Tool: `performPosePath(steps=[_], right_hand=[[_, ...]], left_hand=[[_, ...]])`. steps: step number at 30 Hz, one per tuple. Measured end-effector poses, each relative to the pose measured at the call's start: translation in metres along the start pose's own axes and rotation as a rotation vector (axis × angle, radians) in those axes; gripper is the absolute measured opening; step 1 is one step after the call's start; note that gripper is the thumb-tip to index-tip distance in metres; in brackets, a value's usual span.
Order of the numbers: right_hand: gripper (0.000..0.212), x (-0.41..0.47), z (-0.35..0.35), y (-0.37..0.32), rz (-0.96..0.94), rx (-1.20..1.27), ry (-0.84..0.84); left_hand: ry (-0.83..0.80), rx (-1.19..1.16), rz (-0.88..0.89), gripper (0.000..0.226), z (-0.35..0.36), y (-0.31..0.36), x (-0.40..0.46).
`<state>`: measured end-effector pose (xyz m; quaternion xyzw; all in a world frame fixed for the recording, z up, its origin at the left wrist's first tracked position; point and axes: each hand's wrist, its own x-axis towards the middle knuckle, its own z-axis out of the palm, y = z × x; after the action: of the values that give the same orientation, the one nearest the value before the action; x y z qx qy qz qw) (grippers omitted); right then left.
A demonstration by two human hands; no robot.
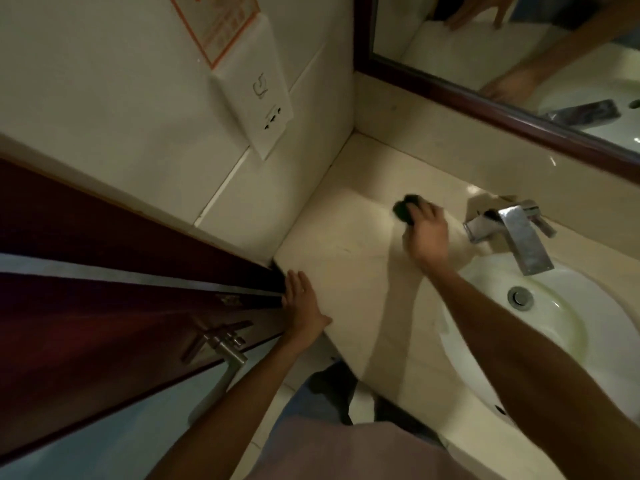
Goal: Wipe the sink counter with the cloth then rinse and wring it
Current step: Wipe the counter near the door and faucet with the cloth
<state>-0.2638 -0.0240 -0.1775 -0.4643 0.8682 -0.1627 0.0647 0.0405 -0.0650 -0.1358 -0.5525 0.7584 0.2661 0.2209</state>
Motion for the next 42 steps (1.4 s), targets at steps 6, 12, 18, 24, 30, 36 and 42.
performPosePath(steps=[6, 12, 18, 24, 30, 36, 42], right_hand=[[0.057, -0.029, -0.001, -0.017, 0.094, 0.112, -0.033], [0.051, -0.173, 0.024, -0.075, -0.454, 0.209, -0.269], [0.035, -0.176, -0.015, -0.011, -0.443, 0.084, -0.246], [0.046, -0.08, -0.067, 0.063, 0.142, -0.052, -0.056], [0.052, -0.079, -0.031, 0.052, 0.218, -0.048, -0.042], [0.059, -0.188, -0.004, -0.008, -0.264, 0.038, -0.258], [0.038, -0.303, 0.002, -0.016, -1.109, 0.008, -0.465]], left_hand=[[0.023, -0.031, 0.025, 0.134, 0.003, -0.005, 0.0], [-0.001, -0.05, 0.091, 0.129, 0.0, -0.007, -0.007], [-0.088, -0.011, 0.219, 0.128, 0.02, 0.0, -0.035], [-0.093, 0.023, 0.225, 0.122, 0.05, 0.003, -0.042], [-0.075, 0.042, 0.272, 0.117, 0.051, -0.002, -0.039], [-0.048, -0.005, 0.399, 0.109, 0.049, -0.02, -0.05], [-0.004, -0.116, 0.445, 0.094, 0.045, -0.023, -0.067]])
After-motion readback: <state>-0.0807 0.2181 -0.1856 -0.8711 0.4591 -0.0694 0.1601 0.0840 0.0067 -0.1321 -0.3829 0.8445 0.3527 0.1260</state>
